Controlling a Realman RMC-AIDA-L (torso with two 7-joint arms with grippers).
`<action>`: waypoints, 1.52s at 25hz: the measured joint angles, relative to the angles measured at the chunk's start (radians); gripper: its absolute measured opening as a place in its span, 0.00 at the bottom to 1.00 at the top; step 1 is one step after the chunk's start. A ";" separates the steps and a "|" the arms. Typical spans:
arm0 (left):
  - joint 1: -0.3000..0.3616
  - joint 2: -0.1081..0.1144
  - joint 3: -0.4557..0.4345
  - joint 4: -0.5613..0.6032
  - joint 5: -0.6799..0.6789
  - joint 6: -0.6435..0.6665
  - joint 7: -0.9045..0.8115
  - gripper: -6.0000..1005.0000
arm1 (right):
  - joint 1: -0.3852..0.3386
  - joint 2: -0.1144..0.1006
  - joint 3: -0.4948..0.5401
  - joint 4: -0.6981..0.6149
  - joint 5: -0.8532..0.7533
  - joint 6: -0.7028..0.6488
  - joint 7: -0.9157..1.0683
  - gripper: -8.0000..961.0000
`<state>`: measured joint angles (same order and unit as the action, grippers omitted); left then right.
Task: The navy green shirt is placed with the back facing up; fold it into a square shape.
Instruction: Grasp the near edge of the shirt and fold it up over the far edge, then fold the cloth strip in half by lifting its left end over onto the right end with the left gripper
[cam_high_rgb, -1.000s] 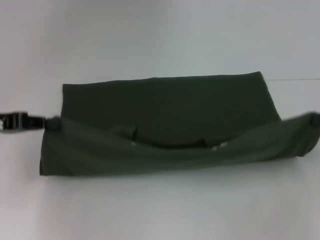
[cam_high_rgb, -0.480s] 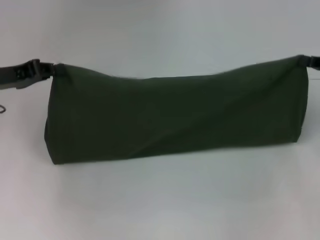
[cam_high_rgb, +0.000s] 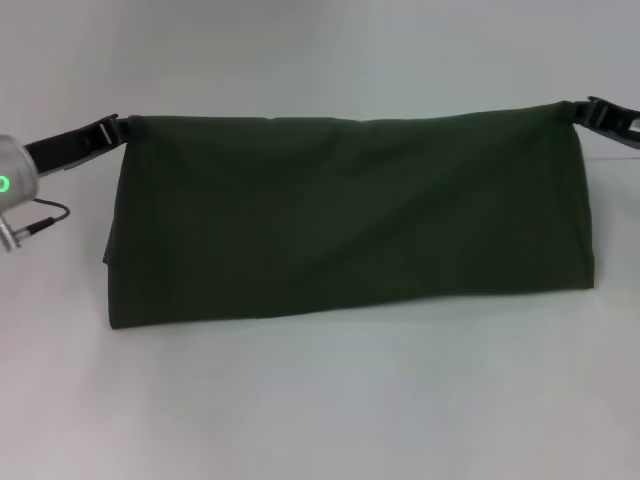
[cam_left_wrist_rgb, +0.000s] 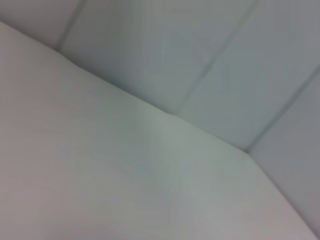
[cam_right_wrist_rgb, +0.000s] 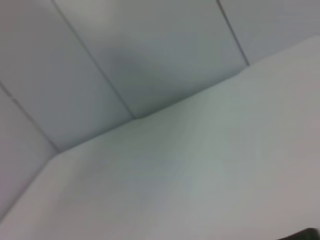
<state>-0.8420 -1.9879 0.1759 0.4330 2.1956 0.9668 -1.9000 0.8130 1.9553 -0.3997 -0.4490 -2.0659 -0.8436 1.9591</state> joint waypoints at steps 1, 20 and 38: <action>-0.002 -0.011 0.000 -0.004 -0.014 -0.029 0.021 0.04 | 0.008 0.007 -0.012 0.009 0.000 0.038 -0.001 0.05; -0.034 -0.102 -0.001 -0.140 -0.305 -0.323 0.438 0.06 | 0.098 0.085 -0.122 0.039 0.000 0.380 -0.098 0.28; 0.110 -0.051 0.005 -0.048 -0.300 0.084 0.321 0.74 | -0.096 0.060 -0.127 -0.075 0.210 0.017 -0.203 0.83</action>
<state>-0.7316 -2.0389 0.1813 0.3850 1.8952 1.0512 -1.5790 0.7172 2.0157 -0.5264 -0.5237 -1.8556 -0.8266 1.7561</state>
